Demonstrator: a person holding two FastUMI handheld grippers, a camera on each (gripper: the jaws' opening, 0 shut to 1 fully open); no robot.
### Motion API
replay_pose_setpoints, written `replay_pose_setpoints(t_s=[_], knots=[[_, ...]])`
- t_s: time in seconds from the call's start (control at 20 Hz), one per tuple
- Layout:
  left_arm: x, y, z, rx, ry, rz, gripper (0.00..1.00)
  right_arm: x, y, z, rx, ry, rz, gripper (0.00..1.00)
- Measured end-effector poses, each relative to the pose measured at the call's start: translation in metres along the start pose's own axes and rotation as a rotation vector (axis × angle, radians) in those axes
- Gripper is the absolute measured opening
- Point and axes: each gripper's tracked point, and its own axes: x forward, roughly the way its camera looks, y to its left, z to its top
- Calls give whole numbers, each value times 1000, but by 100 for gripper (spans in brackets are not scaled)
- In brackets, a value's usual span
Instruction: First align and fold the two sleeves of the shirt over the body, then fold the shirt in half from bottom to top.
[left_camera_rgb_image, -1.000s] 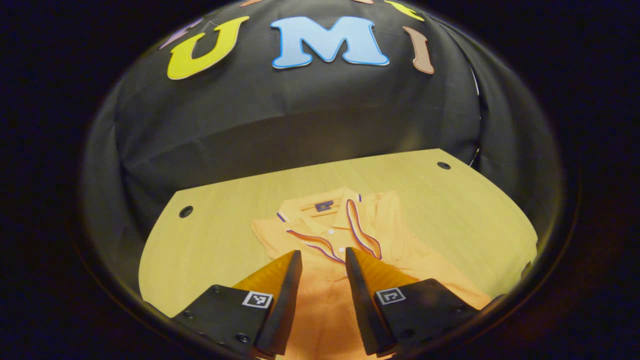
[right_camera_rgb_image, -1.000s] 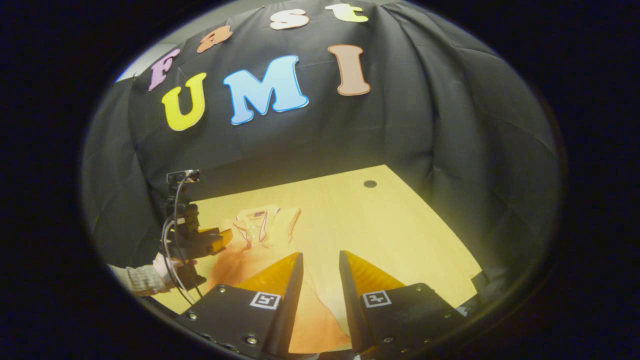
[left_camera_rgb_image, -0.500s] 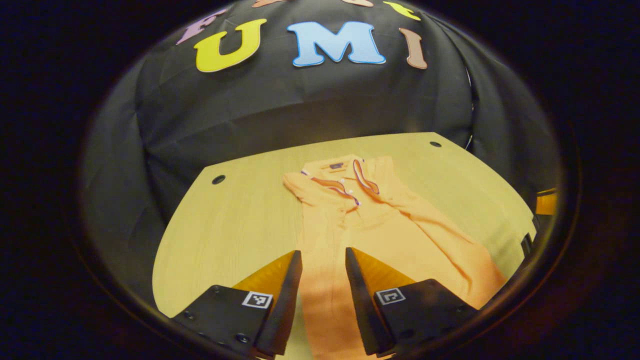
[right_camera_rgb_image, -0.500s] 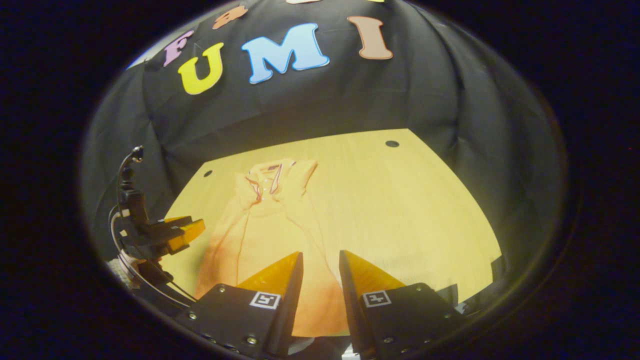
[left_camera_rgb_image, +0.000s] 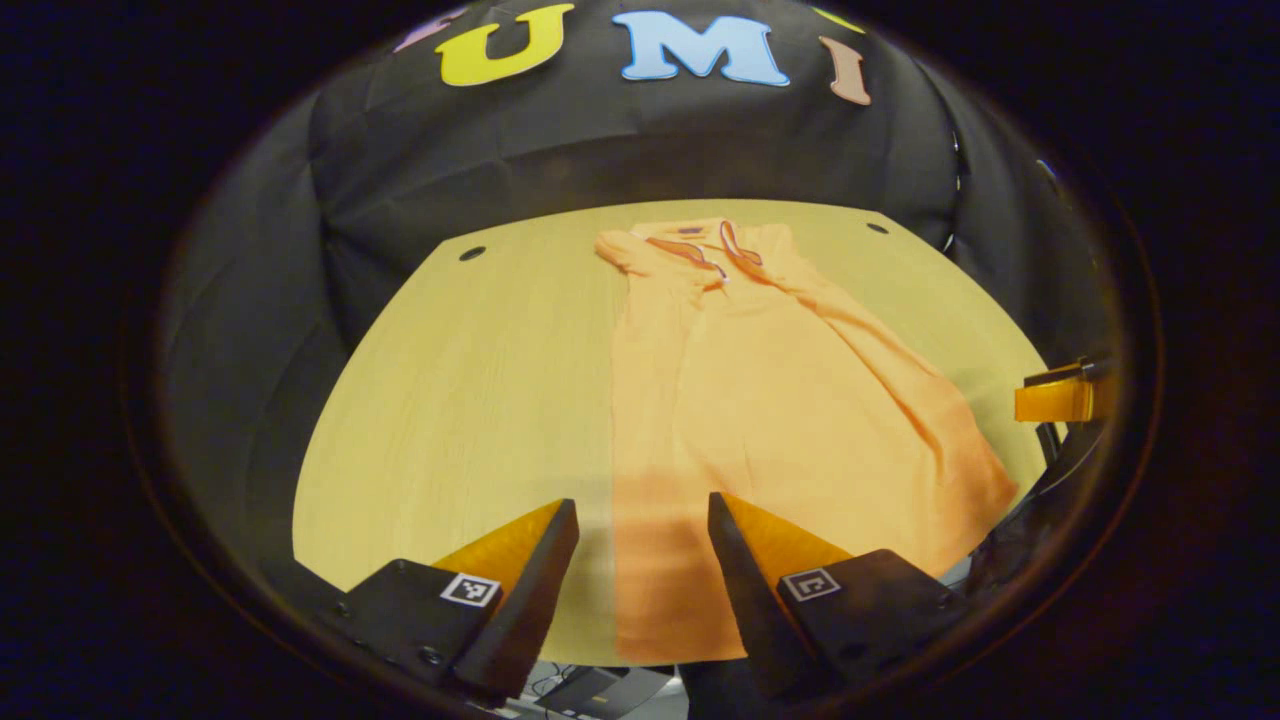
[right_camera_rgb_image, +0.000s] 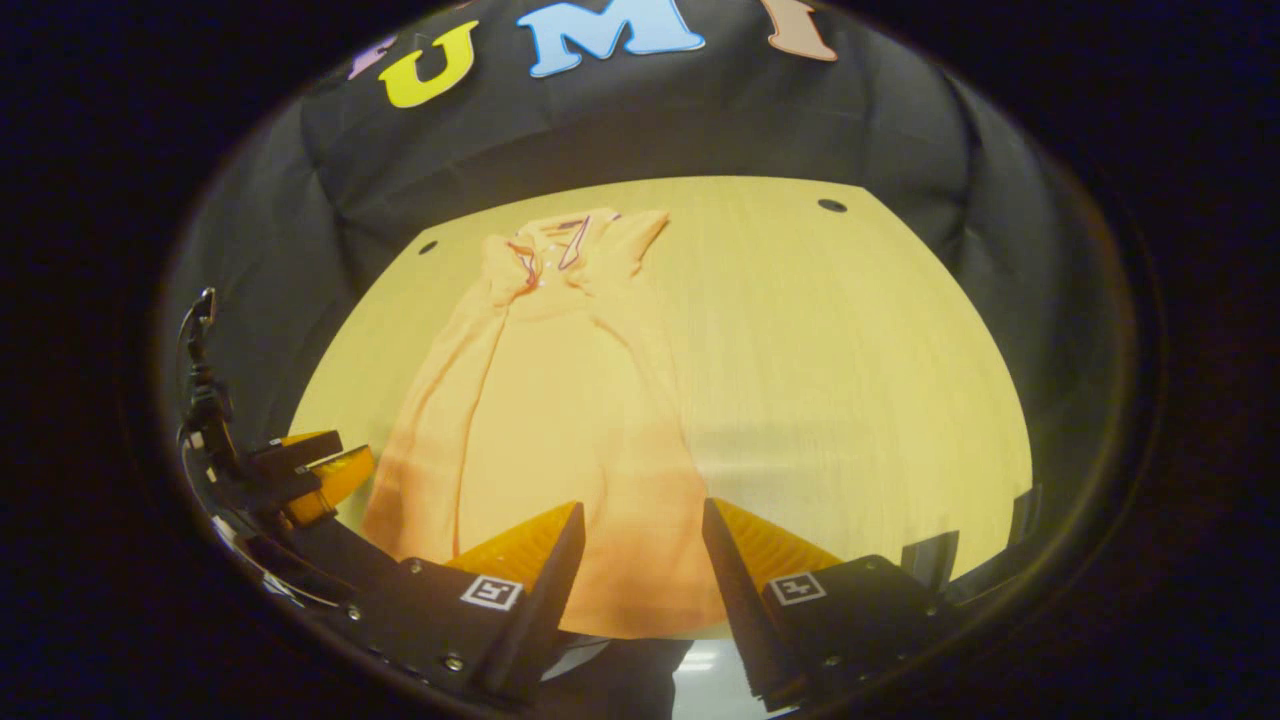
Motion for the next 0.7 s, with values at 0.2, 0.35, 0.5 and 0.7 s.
replay_pose_setpoints(t_s=[0.2, 0.35, 0.5, 0.7], knots=[[-3, 3, -31, -1, 100, 20, 98, 11, -3, -13, -4, 100, -20, 77], [-1, -1, -55, 12, 190, 18, 100, 16, -6, -31, -6, 171, -35, 78], [1, -3, -79, 16, 287, 14, 98, 19, -10, -52, -31, 252, -60, 77], [0, -5, -79, 36, 330, 21, 100, 24, -10, -71, -69, 341, -78, 77]])
